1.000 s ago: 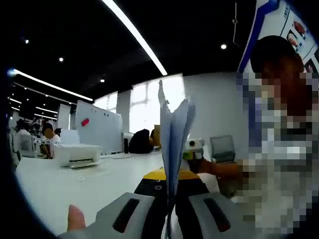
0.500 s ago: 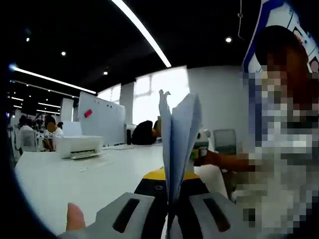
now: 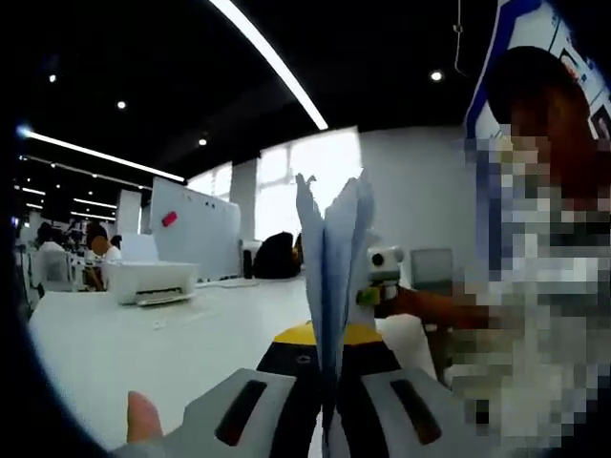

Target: Organize the stack of printing papers by aligning and flattening the scattered papers on the table

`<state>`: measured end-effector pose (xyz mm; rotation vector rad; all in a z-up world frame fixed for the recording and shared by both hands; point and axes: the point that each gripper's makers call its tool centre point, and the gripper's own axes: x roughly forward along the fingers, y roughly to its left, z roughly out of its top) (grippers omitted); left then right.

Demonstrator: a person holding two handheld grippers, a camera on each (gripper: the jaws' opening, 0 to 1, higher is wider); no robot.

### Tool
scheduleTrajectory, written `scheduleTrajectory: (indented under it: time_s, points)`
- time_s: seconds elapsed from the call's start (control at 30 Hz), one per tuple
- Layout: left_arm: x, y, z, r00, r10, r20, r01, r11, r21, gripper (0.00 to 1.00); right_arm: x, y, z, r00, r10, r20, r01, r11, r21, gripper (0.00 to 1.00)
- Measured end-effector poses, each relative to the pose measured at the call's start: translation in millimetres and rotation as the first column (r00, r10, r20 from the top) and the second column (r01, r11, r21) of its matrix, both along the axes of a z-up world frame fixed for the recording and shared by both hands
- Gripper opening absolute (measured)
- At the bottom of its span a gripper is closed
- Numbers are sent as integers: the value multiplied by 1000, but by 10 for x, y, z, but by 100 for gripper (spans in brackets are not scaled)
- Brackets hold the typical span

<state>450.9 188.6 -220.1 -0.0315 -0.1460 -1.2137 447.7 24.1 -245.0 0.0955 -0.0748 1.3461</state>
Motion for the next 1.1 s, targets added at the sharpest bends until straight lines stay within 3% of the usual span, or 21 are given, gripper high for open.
scheduleTrajectory:
  time_s: [0.07, 0.13, 0.2, 0.23, 0.4, 0.47, 0.5, 0.53, 0.6, 0.7, 0.9, 0.93, 0.97, 1.03, 1.1]
  points:
    - [6, 9, 13, 1000, -5, 6, 5, 1000, -16, 8, -6, 8, 8, 1000, -8, 18, 8, 1000, 2, 0]
    - [41, 33, -35, 999, 2, -35, -3, 1000, -25, 13, -5, 17, -89, 1000, -7, 0, 7, 1000, -15, 2]
    - [55, 31, -83, 999, 8, -48, -9, 1000, -30, 17, 87, -26, -144, 998, -63, 3, 63, 998, -12, 18]
    - [48, 22, -93, 999, 5, -49, -7, 1000, -27, 18, 101, -40, -157, 998, -69, -2, 69, 998, -11, 20]
    - [39, -24, -102, 999, 0, -40, 0, 1000, -11, 17, 81, -75, -112, 998, -65, -10, 65, 998, 14, 16]
    - [32, -35, -85, 999, -18, -45, 18, 1000, -5, 13, 40, -75, -57, 999, -50, 18, 50, 999, 7, 6]
    - [14, -44, -87, 999, -32, -42, 32, 999, 2, 6, -43, -46, -65, 1000, -3, -2, 3, 1000, -3, 0]
    - [-15, -63, -78, 998, -51, -42, 51, 999, -1, 6, -71, -27, -71, 1000, 16, -26, -16, 1000, -7, 0]
    - [-33, -66, -70, 997, -60, -51, 60, 998, -9, 6, -47, -46, -69, 1000, -5, 6, 5, 1000, -15, 0]
    - [-33, -65, -58, 997, -56, -43, 56, 998, -3, 6, -55, -52, -43, 1000, 5, -22, -5, 1000, -19, 0]
    - [-55, 23, 169, 999, -40, 9, 40, 999, -18, 6, -141, 18, 187, 999, 24, 27, -24, 999, -33, 0]
    - [-70, 34, 175, 999, -40, 19, 41, 999, -19, 7, -190, 51, 197, 997, 41, 70, -38, 998, -41, 0]
    - [-77, 41, 117, 999, -35, 11, 35, 999, -20, 9, -194, 66, 113, 997, 38, 61, -35, 998, -60, 1]
    - [-83, 39, -60, 997, -36, -61, 36, 999, -1, 12, -177, 78, -104, 999, 32, 20, -30, 994, -109, 12]
    - [-81, 33, -102, 999, -31, -36, 31, 1000, -2, 13, -147, 94, -199, 999, 28, 15, -26, 992, -123, 9]
